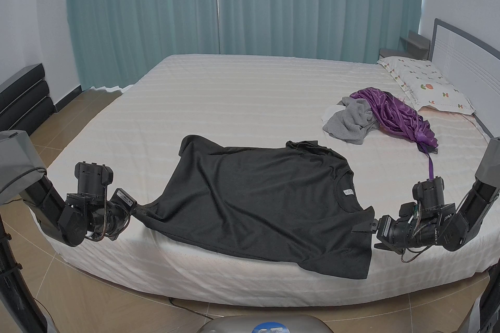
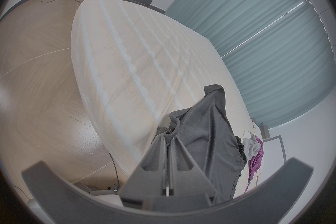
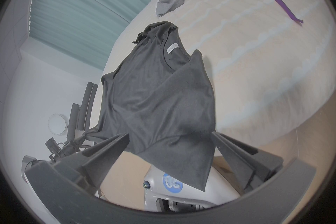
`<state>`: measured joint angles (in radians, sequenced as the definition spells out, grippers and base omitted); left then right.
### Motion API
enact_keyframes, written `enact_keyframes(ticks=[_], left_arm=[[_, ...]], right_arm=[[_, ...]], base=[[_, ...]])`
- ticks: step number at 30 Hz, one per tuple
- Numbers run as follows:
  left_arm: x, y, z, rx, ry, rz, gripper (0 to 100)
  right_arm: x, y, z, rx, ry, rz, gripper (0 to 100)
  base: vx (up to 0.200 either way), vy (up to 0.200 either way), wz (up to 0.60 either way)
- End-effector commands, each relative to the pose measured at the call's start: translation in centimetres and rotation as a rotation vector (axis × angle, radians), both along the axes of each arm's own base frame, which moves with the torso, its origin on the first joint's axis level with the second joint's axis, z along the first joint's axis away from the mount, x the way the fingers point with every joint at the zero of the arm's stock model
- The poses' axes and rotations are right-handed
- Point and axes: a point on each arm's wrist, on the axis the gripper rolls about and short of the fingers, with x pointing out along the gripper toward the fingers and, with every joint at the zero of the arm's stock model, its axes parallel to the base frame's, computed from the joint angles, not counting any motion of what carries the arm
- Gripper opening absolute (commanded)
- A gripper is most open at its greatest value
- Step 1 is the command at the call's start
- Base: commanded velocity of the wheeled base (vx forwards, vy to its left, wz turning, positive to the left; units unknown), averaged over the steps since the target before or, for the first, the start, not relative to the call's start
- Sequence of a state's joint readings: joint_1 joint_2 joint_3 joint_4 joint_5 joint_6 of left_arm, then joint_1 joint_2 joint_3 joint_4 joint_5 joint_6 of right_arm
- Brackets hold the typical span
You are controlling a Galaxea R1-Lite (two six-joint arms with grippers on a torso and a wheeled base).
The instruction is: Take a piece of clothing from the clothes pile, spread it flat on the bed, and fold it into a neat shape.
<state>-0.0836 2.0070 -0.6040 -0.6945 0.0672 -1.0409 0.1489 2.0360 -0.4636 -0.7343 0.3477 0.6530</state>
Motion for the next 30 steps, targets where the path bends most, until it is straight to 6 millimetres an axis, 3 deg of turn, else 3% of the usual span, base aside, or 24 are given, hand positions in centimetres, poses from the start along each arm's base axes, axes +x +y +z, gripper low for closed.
enact_keyframes(ticks=[1,14,19,20,25,30], left_arm=[[0.0,0.0,-0.2,0.0,0.005,0.0,0],[0.0,0.0,-0.2,0.0,0.005,0.0,0],[0.1,0.0,-0.2,0.0,0.005,0.0,0],[0.1,0.0,-0.2,0.0,0.005,0.0,0],[0.1,0.0,-0.5,0.001,0.014,0.0,0],[0.2,0.0,-0.6,0.001,0.015,0.0,0]], right_arm=[[2.0,-0.3,-1.6,-0.007,0.014,-0.023,100],[8.2,-1.9,-3.7,-0.046,-0.054,-0.127,100],[9.4,-1.7,-4.1,-0.038,-0.069,-0.13,100],[9.6,-1.7,-4.3,-0.038,-0.068,-0.13,0],[10.9,-1.7,-4.2,-0.029,-0.102,-0.138,0],[12.7,-1.9,-2.7,0.002,-0.177,-0.169,0]], base=[[0.0,0.0,0.0],[0.0,0.0,0.0],[0.0,0.0,0.0],[0.0,0.0,0.0],[0.0,0.0,0.0],[0.0,0.0,0.0]])
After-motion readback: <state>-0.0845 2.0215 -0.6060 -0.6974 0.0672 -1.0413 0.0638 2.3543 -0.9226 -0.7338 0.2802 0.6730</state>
